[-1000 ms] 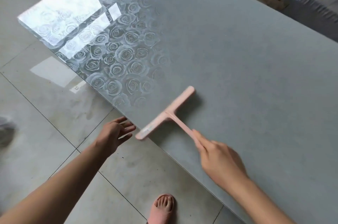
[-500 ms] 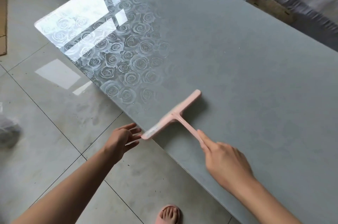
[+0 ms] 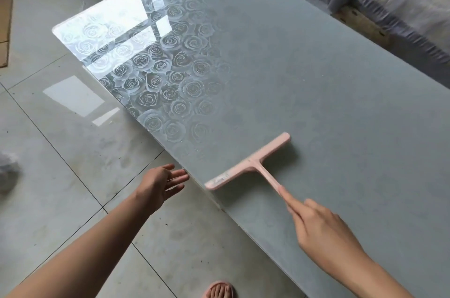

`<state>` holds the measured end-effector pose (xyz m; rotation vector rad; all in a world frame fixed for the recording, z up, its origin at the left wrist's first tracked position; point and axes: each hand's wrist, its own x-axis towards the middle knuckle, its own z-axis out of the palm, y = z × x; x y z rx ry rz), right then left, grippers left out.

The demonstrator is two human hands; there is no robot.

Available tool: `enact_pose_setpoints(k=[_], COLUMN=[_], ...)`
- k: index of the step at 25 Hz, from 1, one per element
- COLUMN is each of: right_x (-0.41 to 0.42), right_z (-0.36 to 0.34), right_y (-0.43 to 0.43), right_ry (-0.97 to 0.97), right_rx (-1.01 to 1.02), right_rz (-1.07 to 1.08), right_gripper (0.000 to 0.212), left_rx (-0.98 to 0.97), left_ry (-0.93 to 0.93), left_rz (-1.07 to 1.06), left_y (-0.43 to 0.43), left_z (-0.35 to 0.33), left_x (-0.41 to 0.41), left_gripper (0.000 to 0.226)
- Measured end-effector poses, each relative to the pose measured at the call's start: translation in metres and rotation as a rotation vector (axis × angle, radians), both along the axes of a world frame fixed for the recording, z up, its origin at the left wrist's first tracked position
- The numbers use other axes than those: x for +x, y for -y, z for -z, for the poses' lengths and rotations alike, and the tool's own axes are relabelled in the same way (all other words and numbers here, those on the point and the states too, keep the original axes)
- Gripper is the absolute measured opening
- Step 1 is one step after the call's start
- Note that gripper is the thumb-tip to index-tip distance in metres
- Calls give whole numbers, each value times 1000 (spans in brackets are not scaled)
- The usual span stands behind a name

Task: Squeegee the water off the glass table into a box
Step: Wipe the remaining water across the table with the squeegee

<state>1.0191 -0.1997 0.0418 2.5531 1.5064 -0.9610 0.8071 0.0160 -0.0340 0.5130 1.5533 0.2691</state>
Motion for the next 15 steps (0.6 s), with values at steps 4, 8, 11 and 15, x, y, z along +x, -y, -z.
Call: enact_pose_setpoints(k=[4, 8, 11, 15], right_x=[-12, 19, 13, -25], right_z=[13, 0, -7, 17], right_y=[-91, -66, -26, -117], right_ry=[12, 51, 56, -10], right_rx=[123, 149, -17, 143], right_rz=[-75, -127, -62, -59], right_gripper=[53, 49, 50, 51], left_rx=[-30, -34, -26, -42], left_ry=[-13, 16, 46, 45], left_rz=[6, 60, 118, 214], left_y=[8, 1, -7, -2], left_z=[0, 1, 2, 3], left_x=[-6, -12, -15, -16], left_gripper=[50, 39, 36, 35])
